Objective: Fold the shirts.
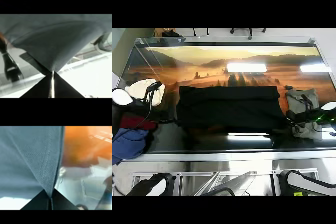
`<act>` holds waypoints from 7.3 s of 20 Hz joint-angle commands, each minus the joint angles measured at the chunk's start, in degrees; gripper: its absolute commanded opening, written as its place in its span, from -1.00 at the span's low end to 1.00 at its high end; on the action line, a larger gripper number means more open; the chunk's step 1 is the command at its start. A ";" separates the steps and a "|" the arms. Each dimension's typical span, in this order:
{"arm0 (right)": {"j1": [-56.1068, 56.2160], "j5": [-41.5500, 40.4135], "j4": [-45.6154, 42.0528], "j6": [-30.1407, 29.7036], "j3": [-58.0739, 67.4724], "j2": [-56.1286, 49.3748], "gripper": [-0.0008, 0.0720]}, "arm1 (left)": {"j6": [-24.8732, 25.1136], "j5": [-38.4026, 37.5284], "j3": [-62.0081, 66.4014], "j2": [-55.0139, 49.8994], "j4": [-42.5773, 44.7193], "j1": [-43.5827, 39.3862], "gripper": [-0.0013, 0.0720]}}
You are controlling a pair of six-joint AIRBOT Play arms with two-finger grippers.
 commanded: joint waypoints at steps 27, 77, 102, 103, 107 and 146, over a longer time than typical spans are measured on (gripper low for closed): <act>6.21 -28.57 32.33 -28.33 14.12 -22.93 -0.48 | 1.46 14.71 45.59 -48.85 0.92 -4.85 -0.92; 3.98 16.50 37.94 -6.16 50.90 -18.88 -0.92 | -7.78 46.12 58.95 -70.12 -20.65 -46.56 -0.92; 53.90 -21.40 28.85 -3.89 50.69 -41.55 0.53 | 1.73 4.81 50.45 -12.28 -20.44 -3.65 -0.92; 52.72 -20.41 28.72 -3.87 50.73 -41.03 0.53 | 1.81 4.76 49.20 -11.91 -20.41 -3.65 -0.92; 40.79 -12.11 27.21 -3.02 50.73 -33.44 0.40 | 2.69 4.79 46.51 -11.87 -20.46 -3.65 -0.92; -0.76 -10.45 22.97 19.89 61.26 -16.94 -0.92 | 3.15 2.75 47.54 -11.87 -20.59 -3.65 -0.92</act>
